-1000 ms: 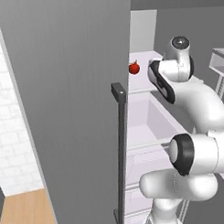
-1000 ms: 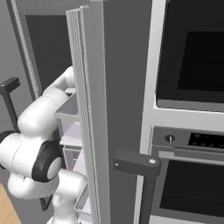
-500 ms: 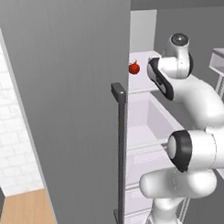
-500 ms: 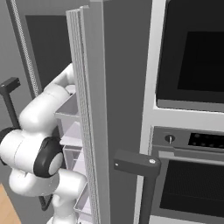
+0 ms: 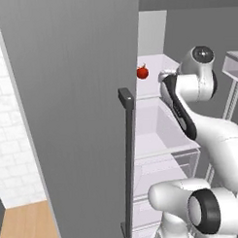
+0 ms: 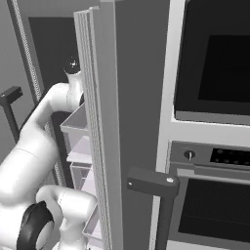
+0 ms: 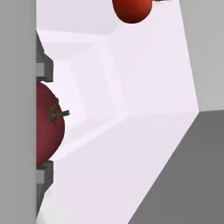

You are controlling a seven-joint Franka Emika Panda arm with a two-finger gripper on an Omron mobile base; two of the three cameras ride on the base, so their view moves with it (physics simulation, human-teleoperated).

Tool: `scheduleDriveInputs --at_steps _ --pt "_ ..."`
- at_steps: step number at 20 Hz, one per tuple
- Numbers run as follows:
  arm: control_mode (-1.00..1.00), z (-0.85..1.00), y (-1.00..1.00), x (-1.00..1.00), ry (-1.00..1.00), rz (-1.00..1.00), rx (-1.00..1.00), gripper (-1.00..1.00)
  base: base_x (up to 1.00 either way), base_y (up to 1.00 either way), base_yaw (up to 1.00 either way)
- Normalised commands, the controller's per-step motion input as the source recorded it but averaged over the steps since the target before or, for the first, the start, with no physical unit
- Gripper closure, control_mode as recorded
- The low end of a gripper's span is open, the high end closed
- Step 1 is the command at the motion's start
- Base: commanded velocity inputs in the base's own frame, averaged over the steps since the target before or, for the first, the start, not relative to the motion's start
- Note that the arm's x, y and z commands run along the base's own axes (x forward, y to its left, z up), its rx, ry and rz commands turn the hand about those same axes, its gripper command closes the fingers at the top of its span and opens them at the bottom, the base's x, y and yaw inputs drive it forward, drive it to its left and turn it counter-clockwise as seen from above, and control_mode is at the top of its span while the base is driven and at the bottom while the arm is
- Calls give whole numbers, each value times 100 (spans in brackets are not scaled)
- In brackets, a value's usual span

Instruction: Place one tomato and one chicken drumstick in each tupperware on the nearby counter, to pack two identical lunches.

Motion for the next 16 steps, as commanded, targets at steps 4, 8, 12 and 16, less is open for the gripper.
scheduleDriveInputs --at_steps 4,8,12,16 --pt "-100 12 10 -100 0 6 0 100 0 0 0" --pt "-100 0 36 -100 4 5 0 100 0 0 0" --pt "-100 0 44 -98 7 5 -1 100 0 0 0" --pt "100 -14 26 -70 3 9 -1 100 -25 9 3"
